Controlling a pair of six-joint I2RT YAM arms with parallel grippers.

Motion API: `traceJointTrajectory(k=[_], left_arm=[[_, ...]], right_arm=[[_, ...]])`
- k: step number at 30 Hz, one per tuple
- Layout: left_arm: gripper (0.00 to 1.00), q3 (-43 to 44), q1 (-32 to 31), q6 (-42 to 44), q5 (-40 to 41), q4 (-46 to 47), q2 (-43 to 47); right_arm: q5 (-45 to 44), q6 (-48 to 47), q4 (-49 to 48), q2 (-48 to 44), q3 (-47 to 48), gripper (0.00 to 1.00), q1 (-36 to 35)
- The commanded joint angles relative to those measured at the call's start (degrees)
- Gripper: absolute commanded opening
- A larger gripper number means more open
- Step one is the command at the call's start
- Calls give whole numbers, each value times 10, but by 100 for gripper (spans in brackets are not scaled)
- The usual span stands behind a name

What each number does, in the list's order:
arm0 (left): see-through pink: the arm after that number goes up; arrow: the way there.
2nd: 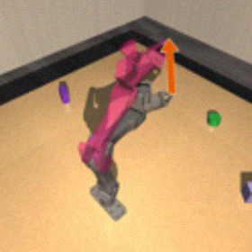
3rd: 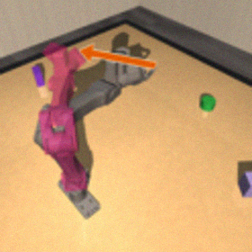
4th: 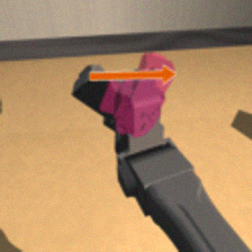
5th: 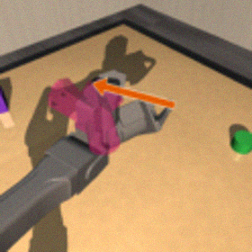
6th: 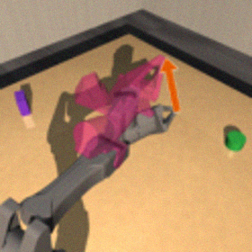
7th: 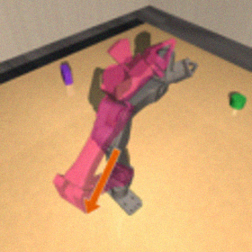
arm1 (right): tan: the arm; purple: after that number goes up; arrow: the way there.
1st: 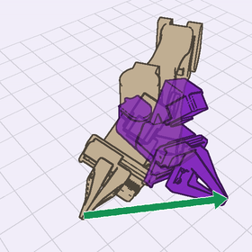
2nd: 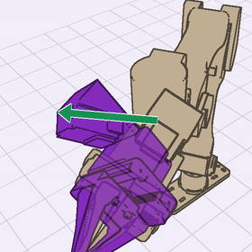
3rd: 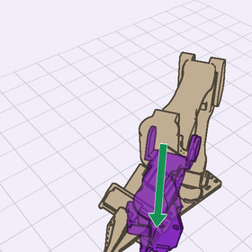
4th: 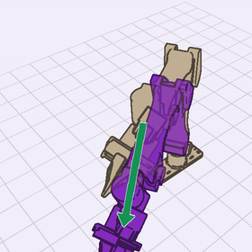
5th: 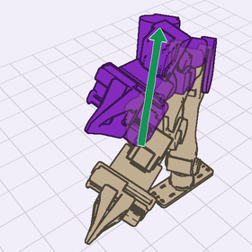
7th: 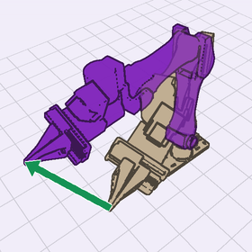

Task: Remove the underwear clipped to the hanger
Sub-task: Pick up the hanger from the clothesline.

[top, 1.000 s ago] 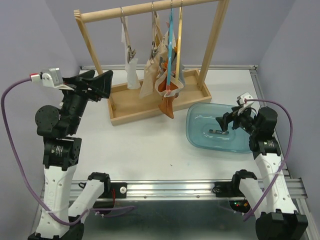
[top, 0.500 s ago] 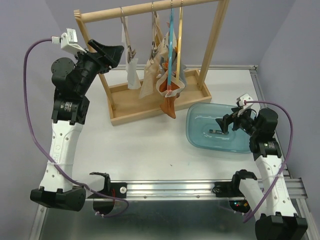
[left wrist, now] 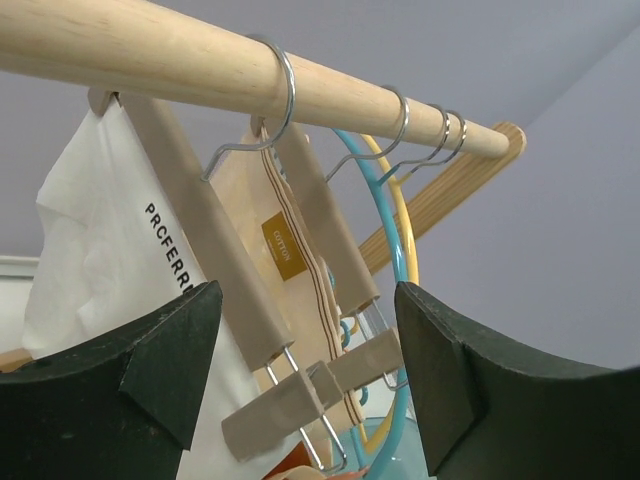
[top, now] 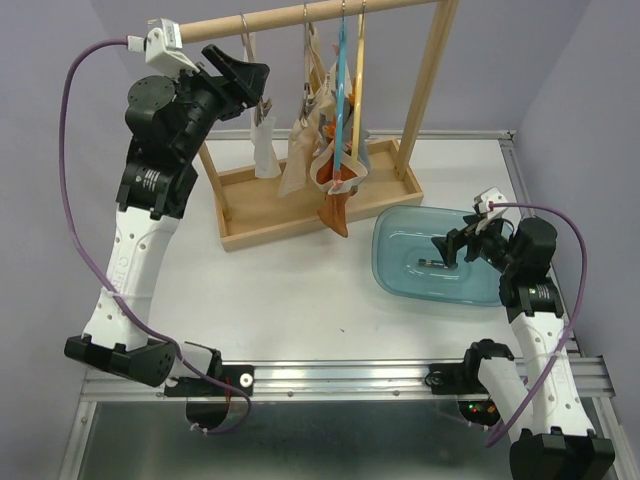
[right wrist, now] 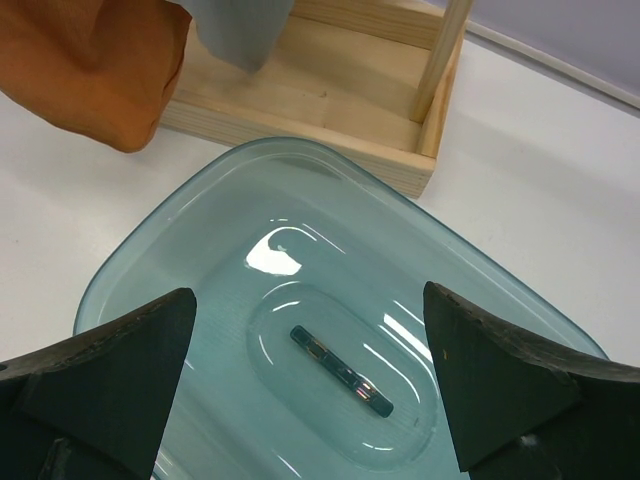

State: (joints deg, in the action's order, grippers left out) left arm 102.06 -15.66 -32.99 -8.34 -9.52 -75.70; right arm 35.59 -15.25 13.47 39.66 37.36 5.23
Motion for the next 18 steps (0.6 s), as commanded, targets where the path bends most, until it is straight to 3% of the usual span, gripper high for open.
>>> traceJointTrajectory(k=[1,8,18], left_arm=[[80,57,-31,53,78,-31,-24],[76,94,-56,99,174,-54,-58],[70,160,-60,128,197,-91,-112]], right_arm=[[-3,2,-9,-9,17,100,2],[-4,4,-9,-12,17,100,3],[-5,4,-8,-12,17,100,2]])
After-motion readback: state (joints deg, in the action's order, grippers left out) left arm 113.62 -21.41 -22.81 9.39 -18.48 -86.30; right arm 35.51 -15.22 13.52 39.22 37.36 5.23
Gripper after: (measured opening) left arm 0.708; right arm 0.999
